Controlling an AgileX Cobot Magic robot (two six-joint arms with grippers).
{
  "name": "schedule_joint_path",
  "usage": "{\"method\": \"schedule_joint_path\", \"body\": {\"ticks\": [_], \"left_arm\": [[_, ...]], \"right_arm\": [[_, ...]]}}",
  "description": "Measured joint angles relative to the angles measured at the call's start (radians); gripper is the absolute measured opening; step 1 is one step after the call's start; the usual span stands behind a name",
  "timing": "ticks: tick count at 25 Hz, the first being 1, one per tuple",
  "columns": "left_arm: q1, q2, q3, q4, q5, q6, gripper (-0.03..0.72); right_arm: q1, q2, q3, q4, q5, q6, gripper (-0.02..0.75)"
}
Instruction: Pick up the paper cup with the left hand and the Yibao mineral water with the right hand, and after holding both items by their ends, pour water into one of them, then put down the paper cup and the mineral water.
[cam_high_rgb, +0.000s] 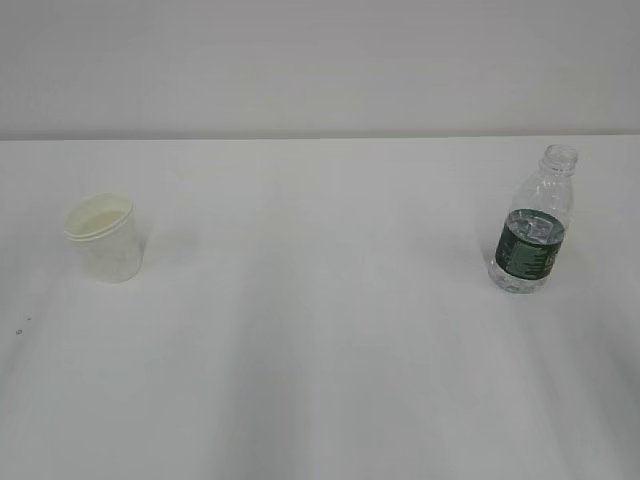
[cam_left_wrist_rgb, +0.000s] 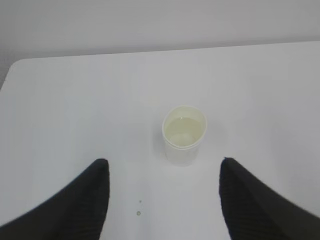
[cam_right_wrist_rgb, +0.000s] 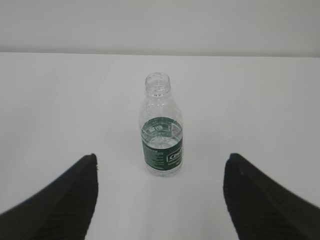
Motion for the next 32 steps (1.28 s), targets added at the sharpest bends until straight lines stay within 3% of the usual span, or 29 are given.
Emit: {"method": "schedule_joint_path", "body": {"ticks": [32], "left_arm": [[0.0, -0.031, -0.012, -0.064, 0.265, 0.0, 0.482]], "right_arm": [[0.0, -0.054, -0.092, -0.002, 0.313, 0.0, 0.591]]}}
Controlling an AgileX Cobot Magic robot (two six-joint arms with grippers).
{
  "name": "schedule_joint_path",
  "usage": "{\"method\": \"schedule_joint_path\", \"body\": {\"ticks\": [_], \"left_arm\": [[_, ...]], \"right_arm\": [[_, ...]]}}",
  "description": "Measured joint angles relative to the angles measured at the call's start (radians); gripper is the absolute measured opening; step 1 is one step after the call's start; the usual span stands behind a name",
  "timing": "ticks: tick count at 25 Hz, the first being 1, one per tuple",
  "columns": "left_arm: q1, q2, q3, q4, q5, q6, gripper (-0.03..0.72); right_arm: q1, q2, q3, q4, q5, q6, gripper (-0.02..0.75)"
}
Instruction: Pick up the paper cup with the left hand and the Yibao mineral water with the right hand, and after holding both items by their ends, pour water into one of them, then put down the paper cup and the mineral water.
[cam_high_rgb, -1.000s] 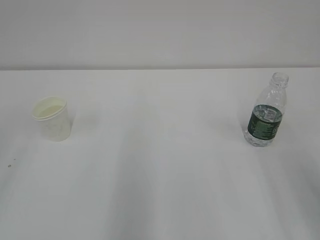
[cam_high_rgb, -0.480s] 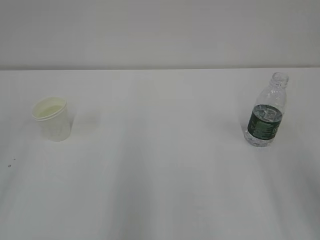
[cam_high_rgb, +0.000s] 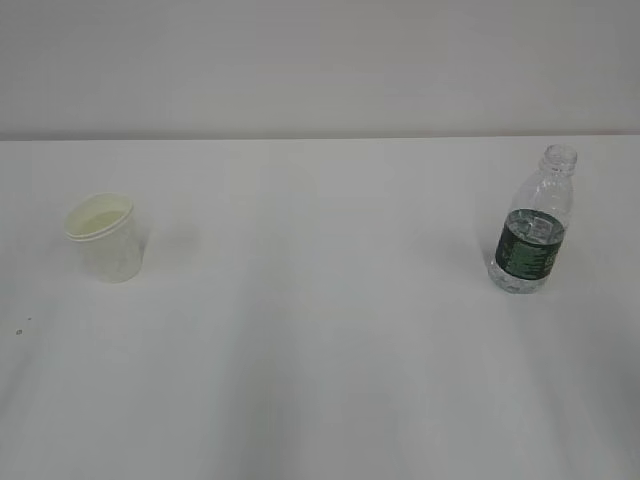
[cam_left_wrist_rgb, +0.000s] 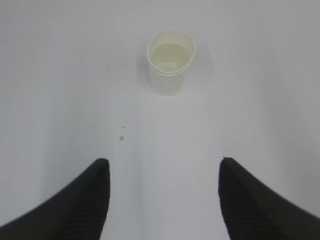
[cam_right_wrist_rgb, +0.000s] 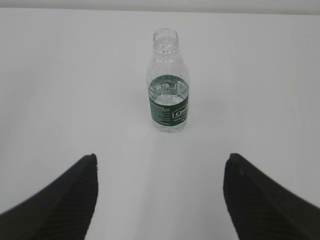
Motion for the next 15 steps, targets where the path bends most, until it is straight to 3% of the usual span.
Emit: {"method": "schedule_joint_path", "body": {"ticks": [8, 15], "left_arm": [[0.0, 0.0, -0.101, -0.002, 0.111, 0.0, 0.473], [0.0, -0.002, -0.114, -0.002, 0.2, 0.0, 0.467]], "right_arm": [[0.0, 0.0, -0.041, -0.03, 0.115, 0.0, 0.591], [0.0, 0.0, -0.047, -0.038, 0.173, 0.0, 0.59]]}}
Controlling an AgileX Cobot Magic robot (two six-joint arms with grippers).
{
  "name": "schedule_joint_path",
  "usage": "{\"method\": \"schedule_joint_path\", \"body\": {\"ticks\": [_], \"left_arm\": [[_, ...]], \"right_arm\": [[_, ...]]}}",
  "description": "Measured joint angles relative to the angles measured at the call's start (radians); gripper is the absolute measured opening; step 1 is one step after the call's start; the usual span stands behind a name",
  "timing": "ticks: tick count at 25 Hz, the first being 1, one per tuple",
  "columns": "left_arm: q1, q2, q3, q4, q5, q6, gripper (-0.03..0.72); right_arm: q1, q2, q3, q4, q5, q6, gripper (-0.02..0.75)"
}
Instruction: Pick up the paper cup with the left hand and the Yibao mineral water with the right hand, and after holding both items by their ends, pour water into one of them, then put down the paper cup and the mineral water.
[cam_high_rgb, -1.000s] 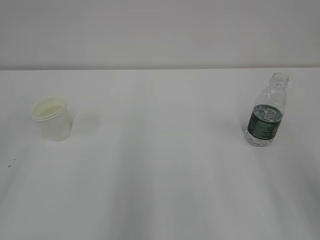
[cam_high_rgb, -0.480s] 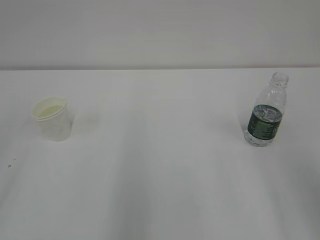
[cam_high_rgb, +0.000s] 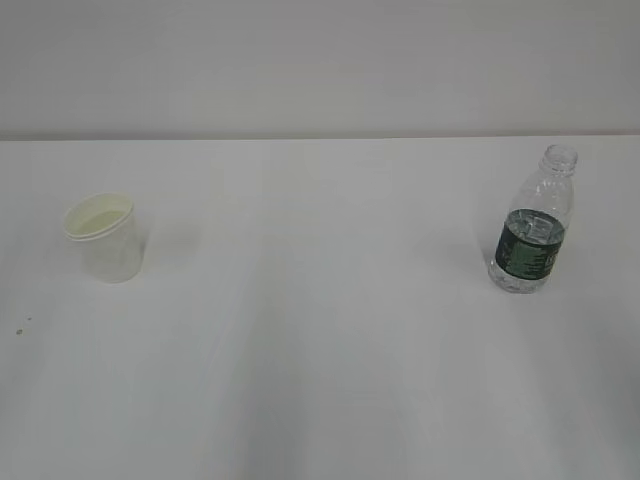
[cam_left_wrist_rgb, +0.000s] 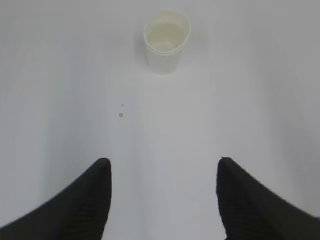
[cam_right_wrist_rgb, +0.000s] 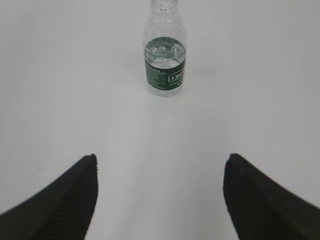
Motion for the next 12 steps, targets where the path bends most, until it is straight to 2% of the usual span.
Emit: {"method": "schedule_joint_path", "body": {"ticks": [12], "left_arm": [[0.0, -0.032, 0.0, 0.0, 0.042, 0.007, 0.467]], "right_arm": [[0.0, -0.004, 0.0, 0.0, 0.042, 0.0, 0.59]]}}
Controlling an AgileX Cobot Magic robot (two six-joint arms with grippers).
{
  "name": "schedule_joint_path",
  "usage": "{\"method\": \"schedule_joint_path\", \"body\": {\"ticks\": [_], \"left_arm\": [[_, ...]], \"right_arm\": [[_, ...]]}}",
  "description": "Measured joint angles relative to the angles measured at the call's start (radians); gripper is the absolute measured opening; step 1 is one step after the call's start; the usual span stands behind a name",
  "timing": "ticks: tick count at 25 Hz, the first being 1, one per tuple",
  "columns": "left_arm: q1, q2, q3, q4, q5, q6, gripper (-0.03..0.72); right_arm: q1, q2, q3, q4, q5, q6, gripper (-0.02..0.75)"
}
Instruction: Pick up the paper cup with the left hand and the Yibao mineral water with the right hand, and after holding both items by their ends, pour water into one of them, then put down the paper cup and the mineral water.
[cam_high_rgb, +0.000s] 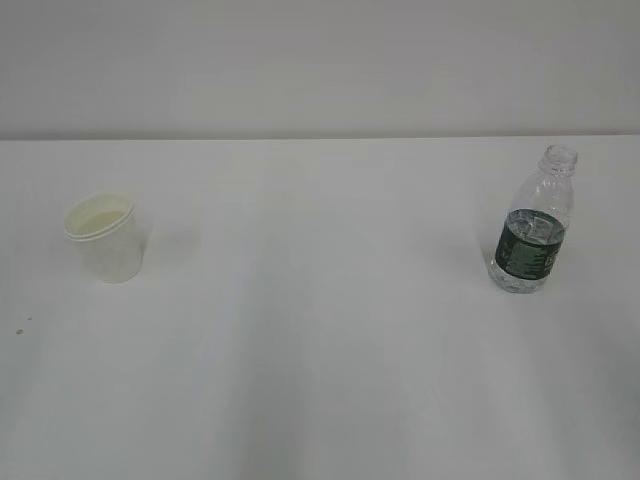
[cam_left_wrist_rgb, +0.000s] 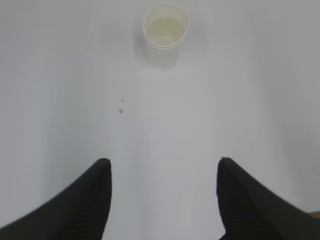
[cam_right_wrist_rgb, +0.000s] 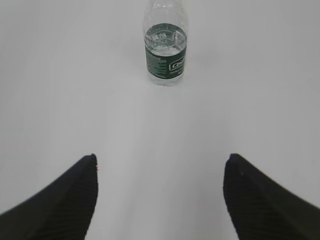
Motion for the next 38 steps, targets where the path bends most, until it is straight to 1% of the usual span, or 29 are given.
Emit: {"method": "schedule_joint_path", "body": {"ticks": [8, 14, 20, 27, 31, 38], "left_arm": [[0.0, -0.059, 0.0, -0.002, -0.017, 0.002, 0.465], [0.0, -0.104, 0.0, -0.008, -0.035, 0.021, 0.442], [0.0, -0.164, 0.0, -0.016, -0.035, 0.021, 0.435], [0.0, -0.237, 0.0, -0.03, -0.035, 0.021, 0.431], [0.0, -0.278, 0.0, -0.051, -0.037, 0.047, 0.43], [0.0, -0.304, 0.0, -0.051, -0.044, 0.049, 0.429]], "right_arm": [[0.0, -0.104, -0.001, -0.003, 0.004, -0.004, 0.59], [0.0, -0.184, -0.001, -0.006, 0.029, -0.006, 0.59], [0.0, -0.258, -0.002, -0.006, 0.062, -0.007, 0.591], [0.0, -0.298, -0.002, -0.008, 0.072, -0.008, 0.59], [0.0, -0.315, -0.002, -0.007, 0.077, -0.008, 0.59], [0.0, -0.376, -0.002, -0.007, 0.08, -0.008, 0.59]]}}
